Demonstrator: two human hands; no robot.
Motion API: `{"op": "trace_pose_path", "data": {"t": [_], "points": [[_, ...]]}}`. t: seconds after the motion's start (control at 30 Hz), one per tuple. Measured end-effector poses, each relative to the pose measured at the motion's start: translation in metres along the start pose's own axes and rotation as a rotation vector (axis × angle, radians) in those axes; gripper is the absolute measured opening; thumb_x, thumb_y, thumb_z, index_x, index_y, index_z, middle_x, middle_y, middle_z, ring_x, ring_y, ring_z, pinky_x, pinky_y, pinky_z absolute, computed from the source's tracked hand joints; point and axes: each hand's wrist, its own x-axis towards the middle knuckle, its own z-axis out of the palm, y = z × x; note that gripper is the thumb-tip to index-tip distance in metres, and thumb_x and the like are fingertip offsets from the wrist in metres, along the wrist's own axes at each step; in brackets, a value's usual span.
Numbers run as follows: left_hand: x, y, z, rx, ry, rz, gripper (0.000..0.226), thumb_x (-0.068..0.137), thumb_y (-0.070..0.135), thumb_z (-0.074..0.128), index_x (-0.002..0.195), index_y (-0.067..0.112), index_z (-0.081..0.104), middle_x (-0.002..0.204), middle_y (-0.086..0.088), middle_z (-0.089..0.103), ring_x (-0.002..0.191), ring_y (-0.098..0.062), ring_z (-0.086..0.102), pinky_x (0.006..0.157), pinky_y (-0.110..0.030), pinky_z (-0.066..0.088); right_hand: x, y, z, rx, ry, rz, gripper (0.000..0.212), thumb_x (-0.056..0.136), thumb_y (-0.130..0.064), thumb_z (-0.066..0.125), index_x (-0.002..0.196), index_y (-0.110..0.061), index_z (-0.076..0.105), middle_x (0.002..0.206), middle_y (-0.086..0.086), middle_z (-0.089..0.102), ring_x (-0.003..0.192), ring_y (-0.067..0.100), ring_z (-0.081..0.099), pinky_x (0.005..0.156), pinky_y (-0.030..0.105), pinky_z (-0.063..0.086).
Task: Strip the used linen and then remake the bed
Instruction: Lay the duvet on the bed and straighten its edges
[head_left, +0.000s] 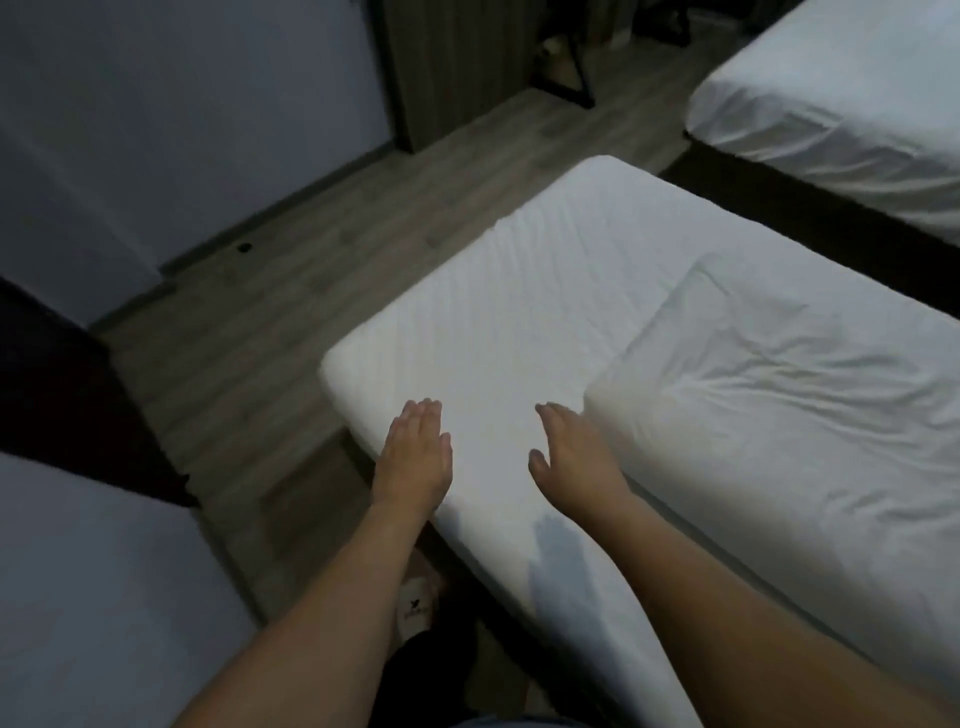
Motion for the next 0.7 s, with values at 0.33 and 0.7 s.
{"op": "trace_pose_path", "data": {"t": [0.33,0.7], "points": [[0.006,-0.222,-0.104,-0.080,0.162,-0.381,0.051,0.105,0.027,0.034,0.152,0.010,0.027,0.159,-0.008,0.027,0.149,-0.021,0.015,0.120,-0.034,0.014,0.136,-0.216,0.056,0.013,-0.068,-0.296,0.062,0.096,-0.024,0.050,0.152,-0.011,0.024,0.157,0.005,0.028,0.145,0.020,0.024,0.118,0.030,0.017],[0.096,-0.397,-0.194,0.003,0.135,-0.347,0.052,0.104,0.031,0.035,0.152,0.013,0.028,0.157,-0.006,0.030,0.148,-0.019,0.017,0.122,-0.038,0.015,0.274,-0.378,0.121,0.024,-0.152,-0.267,0.061,0.097,-0.030,0.050,0.151,-0.017,0.026,0.155,0.003,0.031,0.142,0.021,0.030,0.116,0.034,0.025]]}}
